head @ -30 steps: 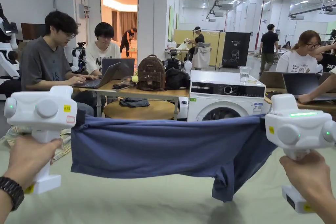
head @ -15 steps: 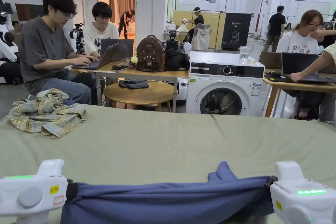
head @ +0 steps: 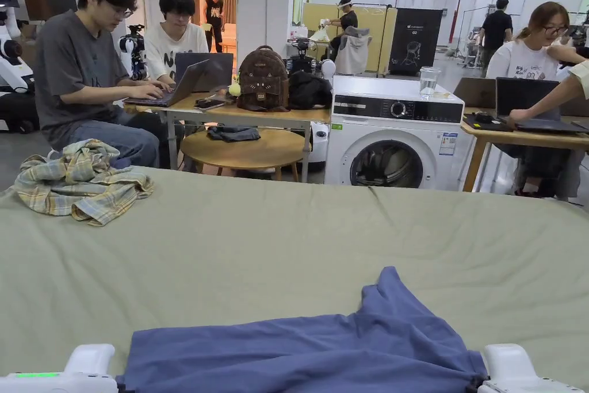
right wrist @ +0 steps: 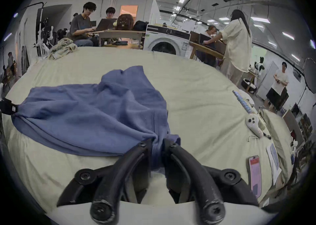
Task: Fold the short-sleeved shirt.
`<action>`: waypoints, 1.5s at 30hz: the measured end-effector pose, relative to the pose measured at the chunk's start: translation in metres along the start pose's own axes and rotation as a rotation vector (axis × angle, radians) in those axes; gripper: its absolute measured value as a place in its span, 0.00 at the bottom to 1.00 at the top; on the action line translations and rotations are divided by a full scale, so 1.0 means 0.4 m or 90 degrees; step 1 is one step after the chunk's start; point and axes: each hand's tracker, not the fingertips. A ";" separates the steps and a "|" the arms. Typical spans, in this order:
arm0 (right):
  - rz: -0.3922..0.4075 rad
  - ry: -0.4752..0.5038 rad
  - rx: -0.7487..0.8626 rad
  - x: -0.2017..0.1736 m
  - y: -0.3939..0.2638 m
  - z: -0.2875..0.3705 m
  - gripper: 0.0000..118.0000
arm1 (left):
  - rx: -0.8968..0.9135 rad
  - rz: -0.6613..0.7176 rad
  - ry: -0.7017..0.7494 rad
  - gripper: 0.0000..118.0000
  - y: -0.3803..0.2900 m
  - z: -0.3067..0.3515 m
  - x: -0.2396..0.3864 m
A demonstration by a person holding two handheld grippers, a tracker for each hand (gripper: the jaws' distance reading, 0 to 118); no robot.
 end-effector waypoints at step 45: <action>-0.100 0.049 0.193 -0.193 0.186 0.019 0.00 | -0.020 0.039 0.030 0.03 0.365 -0.114 -0.054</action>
